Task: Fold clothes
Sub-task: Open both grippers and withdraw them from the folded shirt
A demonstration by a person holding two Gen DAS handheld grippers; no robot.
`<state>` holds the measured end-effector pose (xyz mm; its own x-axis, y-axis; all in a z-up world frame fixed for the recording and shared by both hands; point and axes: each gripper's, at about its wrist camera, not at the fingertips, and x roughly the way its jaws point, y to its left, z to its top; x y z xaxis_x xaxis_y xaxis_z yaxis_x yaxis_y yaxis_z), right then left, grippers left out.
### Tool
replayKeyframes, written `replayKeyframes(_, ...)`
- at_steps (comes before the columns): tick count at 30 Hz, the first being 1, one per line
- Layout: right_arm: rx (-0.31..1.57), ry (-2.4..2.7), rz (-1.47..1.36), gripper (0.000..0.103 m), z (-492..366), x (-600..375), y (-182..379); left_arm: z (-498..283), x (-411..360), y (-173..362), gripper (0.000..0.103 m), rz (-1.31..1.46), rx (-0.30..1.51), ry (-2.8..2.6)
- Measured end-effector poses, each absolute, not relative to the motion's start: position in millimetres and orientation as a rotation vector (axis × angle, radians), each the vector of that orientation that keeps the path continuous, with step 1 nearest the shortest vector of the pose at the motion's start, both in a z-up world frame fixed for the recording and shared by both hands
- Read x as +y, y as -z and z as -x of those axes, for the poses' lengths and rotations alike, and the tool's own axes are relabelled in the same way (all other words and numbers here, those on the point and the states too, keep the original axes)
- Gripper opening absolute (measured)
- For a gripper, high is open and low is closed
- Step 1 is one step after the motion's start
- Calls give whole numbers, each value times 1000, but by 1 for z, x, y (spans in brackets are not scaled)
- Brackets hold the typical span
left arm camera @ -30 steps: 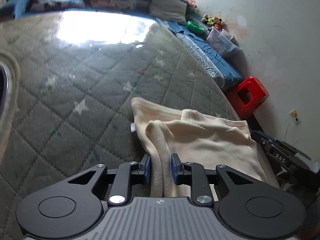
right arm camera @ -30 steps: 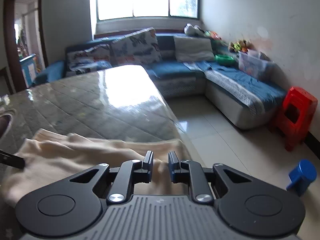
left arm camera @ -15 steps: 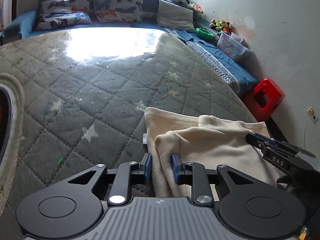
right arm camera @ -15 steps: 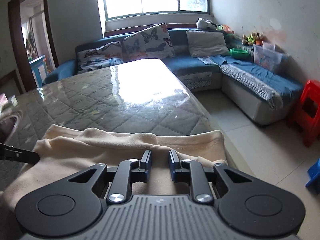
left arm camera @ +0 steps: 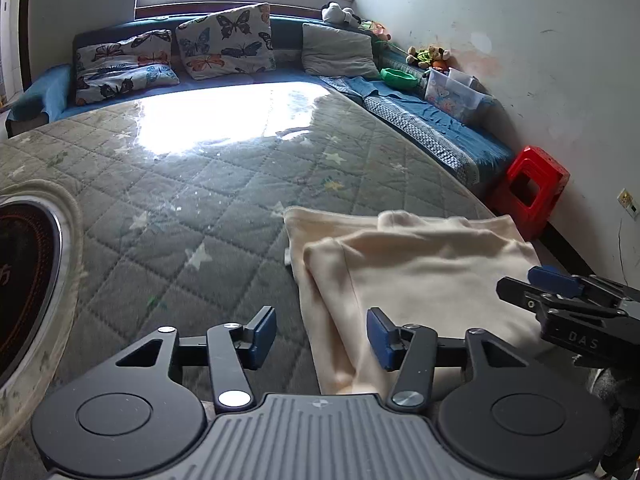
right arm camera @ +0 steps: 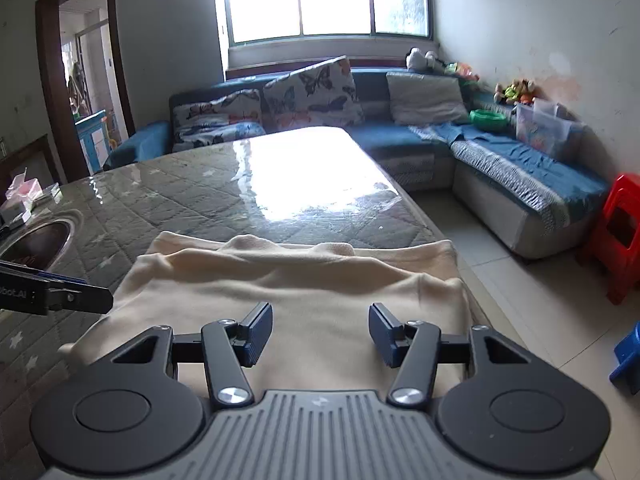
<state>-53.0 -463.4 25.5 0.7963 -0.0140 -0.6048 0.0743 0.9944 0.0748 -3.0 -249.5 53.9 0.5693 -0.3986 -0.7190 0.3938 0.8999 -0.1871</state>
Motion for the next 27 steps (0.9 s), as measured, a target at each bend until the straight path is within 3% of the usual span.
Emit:
replayKeyframes(8,658,77,-62,61,78,-448,-16,20,-248,-51,60,-41,818,445)
replayKeyframes(11,644,87,-47,63,79,-444,-19,27,-248,-50,67,-59,808,437)
replayKeyframes(17,625,93,-57,78,91,-438,-26,39,-246,-48,78,-85,794,426)
replayKeyframes(27,616,92,-64,87,108,-425,-27,55,-241,-46,95,-102,780,424)
